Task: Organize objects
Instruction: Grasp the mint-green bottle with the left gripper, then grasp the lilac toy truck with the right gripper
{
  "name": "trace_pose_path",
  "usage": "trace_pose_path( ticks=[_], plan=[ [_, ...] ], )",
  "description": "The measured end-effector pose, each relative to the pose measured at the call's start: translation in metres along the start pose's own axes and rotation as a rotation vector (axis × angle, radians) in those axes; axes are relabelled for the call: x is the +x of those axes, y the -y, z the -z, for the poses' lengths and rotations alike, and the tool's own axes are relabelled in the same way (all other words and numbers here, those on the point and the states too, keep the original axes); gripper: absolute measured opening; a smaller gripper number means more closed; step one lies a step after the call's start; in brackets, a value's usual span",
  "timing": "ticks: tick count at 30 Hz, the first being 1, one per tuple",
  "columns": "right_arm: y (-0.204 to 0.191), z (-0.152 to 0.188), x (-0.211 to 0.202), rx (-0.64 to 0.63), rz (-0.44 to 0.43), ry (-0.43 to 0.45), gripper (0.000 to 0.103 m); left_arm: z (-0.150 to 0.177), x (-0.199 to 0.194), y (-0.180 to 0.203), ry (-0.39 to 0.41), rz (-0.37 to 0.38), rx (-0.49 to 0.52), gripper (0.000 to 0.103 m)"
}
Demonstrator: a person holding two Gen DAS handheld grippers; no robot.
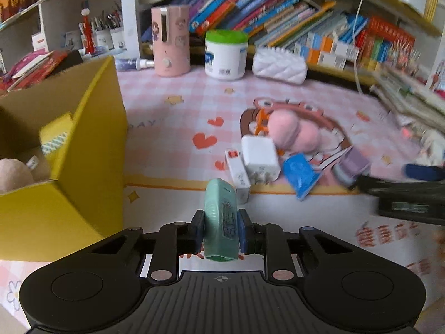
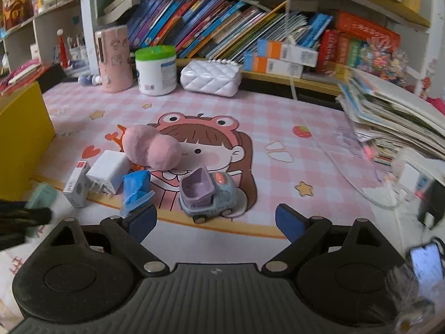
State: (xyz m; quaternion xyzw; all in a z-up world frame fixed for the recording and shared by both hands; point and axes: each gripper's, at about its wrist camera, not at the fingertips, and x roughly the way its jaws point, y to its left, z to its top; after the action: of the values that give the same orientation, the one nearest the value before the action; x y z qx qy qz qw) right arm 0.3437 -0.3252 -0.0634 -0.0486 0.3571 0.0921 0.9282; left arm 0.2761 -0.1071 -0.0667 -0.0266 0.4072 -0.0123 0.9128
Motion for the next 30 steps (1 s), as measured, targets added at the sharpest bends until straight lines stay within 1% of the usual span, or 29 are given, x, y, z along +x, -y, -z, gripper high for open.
trace_pose_path(
  ticks=[2,6,9,11,12,16,19,22,25,26,28,30],
  plan=[
    [-0.001,-0.003,0.015,-0.019,-0.003,0.0,0.098,-0.002,-0.012,-0.003,0.014,0.01,-0.018,0.022],
    [-0.002,-0.006,0.04,-0.04,-0.018,-0.004,0.097,-0.002,-0.027,-0.011,0.024,0.01,-0.041,0.022],
    [-0.002,-0.007,0.054,-0.052,-0.035,-0.025,0.089,0.001,-0.031,-0.017,0.021,0.011,-0.05,0.022],
    [-0.001,-0.007,0.06,-0.049,-0.04,-0.037,0.069,0.003,-0.035,-0.02,0.023,0.013,-0.058,0.022],
    [0.0,-0.007,0.062,-0.047,-0.039,-0.042,0.063,0.004,-0.037,-0.022,0.025,0.016,-0.065,0.022],
    [0.003,-0.006,0.063,-0.02,-0.039,-0.045,0.062,0.008,-0.043,-0.026,0.029,0.033,-0.088,0.022],
    [0.004,-0.008,0.052,0.02,-0.01,-0.034,0.062,0.008,-0.048,-0.027,0.044,0.046,-0.096,0.022],
    [0.003,-0.012,0.029,0.073,-0.007,-0.006,0.062,0.004,-0.054,-0.029,0.068,0.065,-0.104,0.022],
    [-0.001,-0.016,-0.002,0.152,-0.022,-0.006,0.062,0.002,-0.064,-0.032,0.092,0.095,-0.12,0.022],
    [-0.005,-0.015,-0.013,0.173,-0.04,-0.012,0.062,0.002,-0.066,-0.033,0.097,0.104,-0.121,0.022],
    [-0.014,-0.011,-0.03,0.178,-0.068,-0.012,0.062,0.005,-0.07,-0.035,0.1,0.119,-0.121,0.022],
    [-0.028,-0.004,-0.046,0.153,-0.086,-0.011,0.062,0.009,-0.073,-0.036,0.101,0.129,-0.12,0.022]
  ],
)
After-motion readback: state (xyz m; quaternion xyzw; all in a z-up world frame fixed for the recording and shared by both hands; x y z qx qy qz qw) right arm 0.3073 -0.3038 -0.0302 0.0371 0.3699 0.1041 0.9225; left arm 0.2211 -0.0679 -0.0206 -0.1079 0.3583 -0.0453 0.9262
